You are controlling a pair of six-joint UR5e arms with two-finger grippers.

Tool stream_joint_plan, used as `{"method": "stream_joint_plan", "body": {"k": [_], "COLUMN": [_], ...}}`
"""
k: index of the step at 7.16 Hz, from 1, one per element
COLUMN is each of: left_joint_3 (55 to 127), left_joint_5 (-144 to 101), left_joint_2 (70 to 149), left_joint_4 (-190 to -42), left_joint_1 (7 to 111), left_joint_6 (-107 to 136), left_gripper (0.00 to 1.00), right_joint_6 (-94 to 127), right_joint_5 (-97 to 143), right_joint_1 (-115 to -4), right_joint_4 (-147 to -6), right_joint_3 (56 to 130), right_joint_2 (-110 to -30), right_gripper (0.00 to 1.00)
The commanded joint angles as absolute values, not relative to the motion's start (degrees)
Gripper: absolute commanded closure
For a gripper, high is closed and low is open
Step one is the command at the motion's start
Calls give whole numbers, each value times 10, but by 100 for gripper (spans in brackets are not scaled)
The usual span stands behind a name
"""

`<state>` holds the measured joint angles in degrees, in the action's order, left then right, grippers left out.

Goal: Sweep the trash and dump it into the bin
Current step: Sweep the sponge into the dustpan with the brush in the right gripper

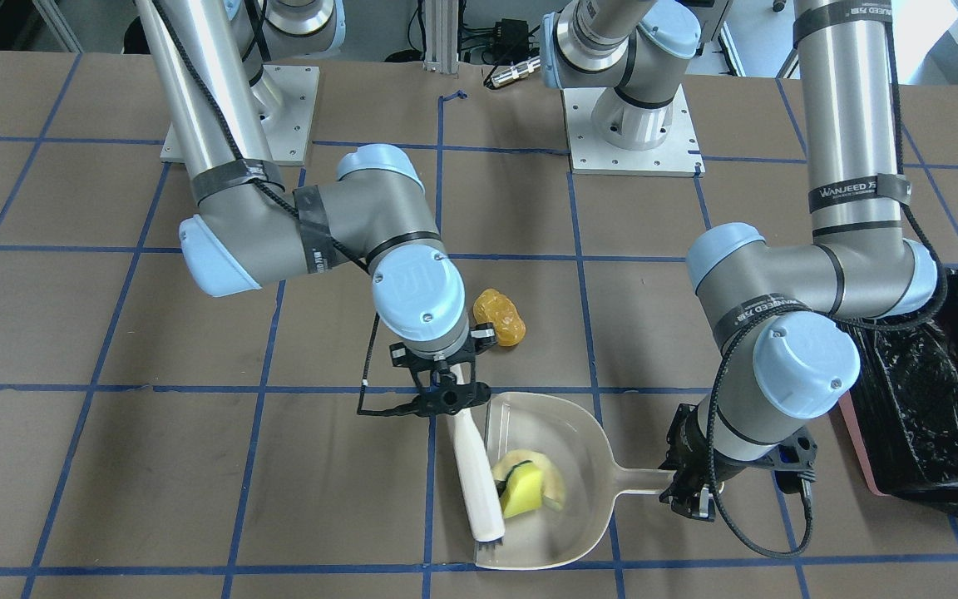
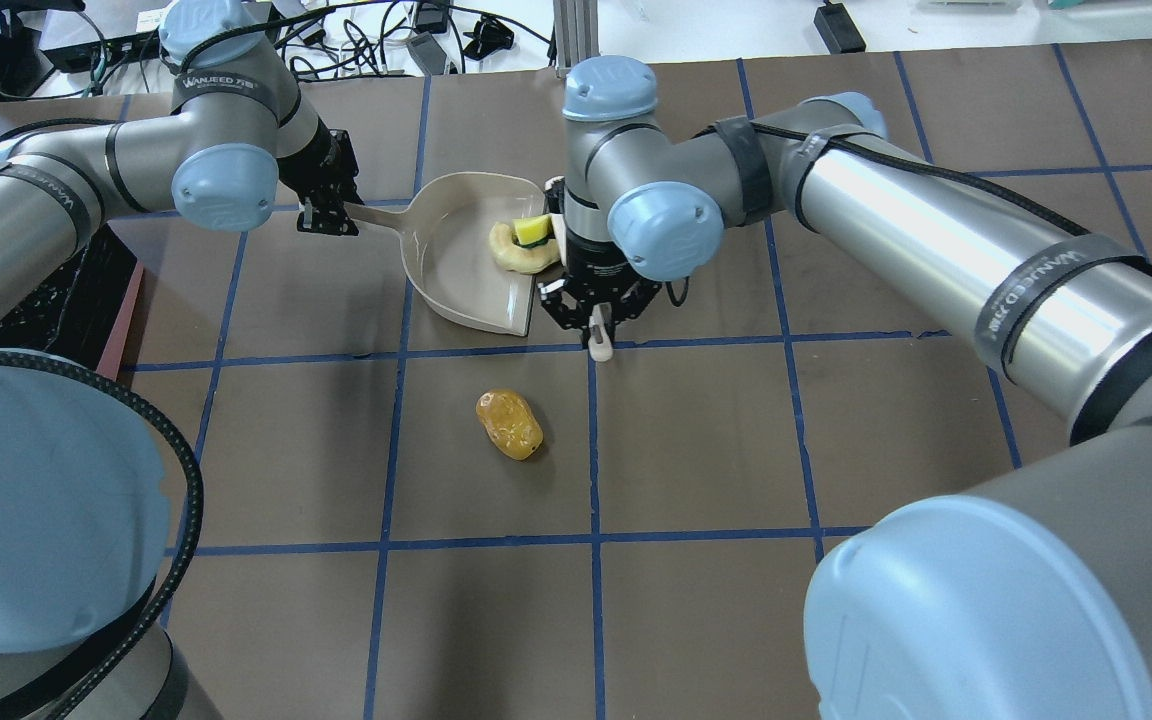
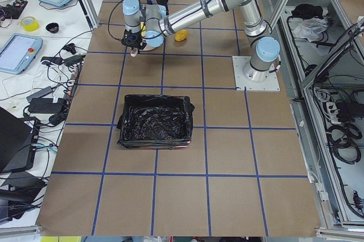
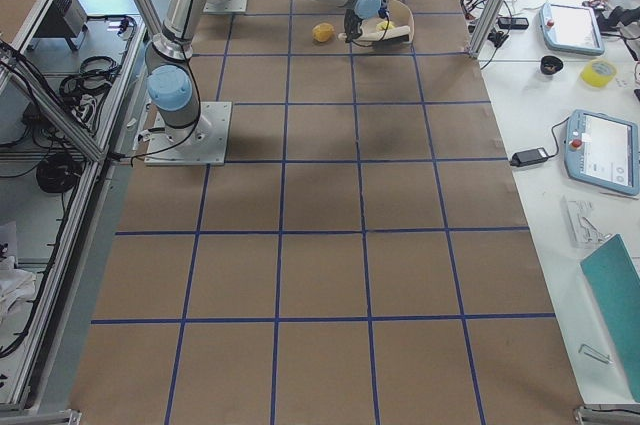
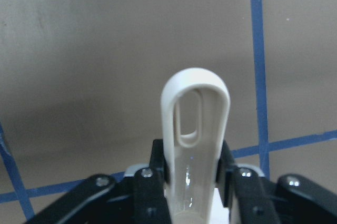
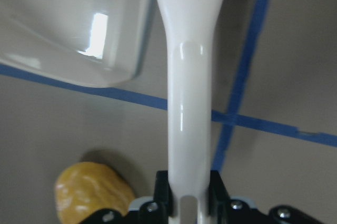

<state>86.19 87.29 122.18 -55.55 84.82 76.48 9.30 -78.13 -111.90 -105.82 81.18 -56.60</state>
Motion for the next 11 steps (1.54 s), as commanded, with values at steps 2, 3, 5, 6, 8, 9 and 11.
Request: {"method": "stream_joint_plan", "body": {"k": [2,3,5,6,8,9,11], "left_joint_3": [860,861,874,888,957,994,1064], "left_joint_5": [870,871,868,869,875,879,903], "left_joint_2": [1222,1211,1197,1186,1147,1119,1072], "left_joint_4": [-555,-557,-568,-578,-589,-592,-590], "left_joint_1": [848,846,818,795,771,771,768], "left_joint_6": [759,721,666,616,609,608,602], "left_gripper": [100,100,100,100,100,100,100], "right_joint_6": [112,104,141,202,323,392,528], "right_joint_5": [-780,-807,-809,-803,-719,-706,-702], "right_joint_1": [-1132,-1109,-1096,-1097,-1097,-1100,-1148], "right_joint_4": [-1043,-945,-822,-816,-858,-906,-1037], "right_joint_3": [779,787,827,878,1004,1058,1125], "right_joint_2": [-578,-625,-703,-739,-819,-843,-831], "right_gripper": [100,100,100,100,100,100,100]}}
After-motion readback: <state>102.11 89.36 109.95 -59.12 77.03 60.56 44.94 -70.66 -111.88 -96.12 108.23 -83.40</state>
